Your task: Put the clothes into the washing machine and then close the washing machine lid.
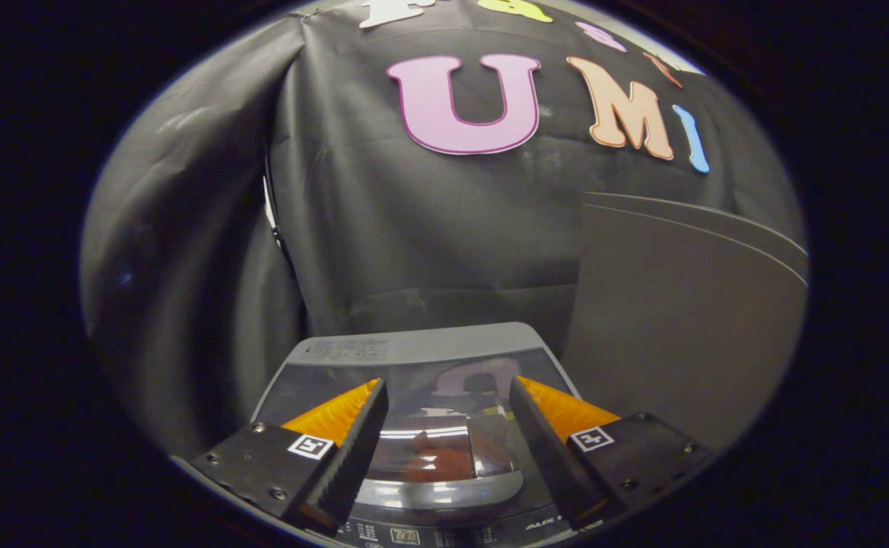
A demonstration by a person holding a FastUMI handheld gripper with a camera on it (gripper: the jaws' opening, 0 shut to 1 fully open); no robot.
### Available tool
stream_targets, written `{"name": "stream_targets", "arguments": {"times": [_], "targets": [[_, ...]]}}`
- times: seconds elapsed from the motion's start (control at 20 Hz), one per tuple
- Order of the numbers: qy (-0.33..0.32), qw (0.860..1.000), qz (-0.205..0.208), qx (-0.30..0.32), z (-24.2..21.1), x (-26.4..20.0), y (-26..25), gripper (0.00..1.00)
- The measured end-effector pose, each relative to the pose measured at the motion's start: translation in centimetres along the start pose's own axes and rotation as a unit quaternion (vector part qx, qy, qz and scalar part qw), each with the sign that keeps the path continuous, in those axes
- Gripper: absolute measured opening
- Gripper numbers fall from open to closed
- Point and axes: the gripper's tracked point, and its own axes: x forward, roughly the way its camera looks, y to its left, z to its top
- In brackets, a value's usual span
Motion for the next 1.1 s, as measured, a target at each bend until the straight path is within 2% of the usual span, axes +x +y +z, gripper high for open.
{"name": "stream_targets", "arguments": {"times": [0.15,0.4,0.6,0.7,1.1], "targets": [[0.009,1.0,0.011,-0.004,0.0,-2.3,0.5,0.97],[0.008,0.998,0.002,-0.069,0.7,-6.8,-0.4,0.97],[0.029,0.997,0.043,-0.05,0.4,-10.2,0.5,0.98],[0.03,0.997,0.04,-0.055,0.3,-11.8,-0.1,0.98],[-0.04,0.997,0.017,-0.07,0.8,-18.4,-2.8,0.97]]}}
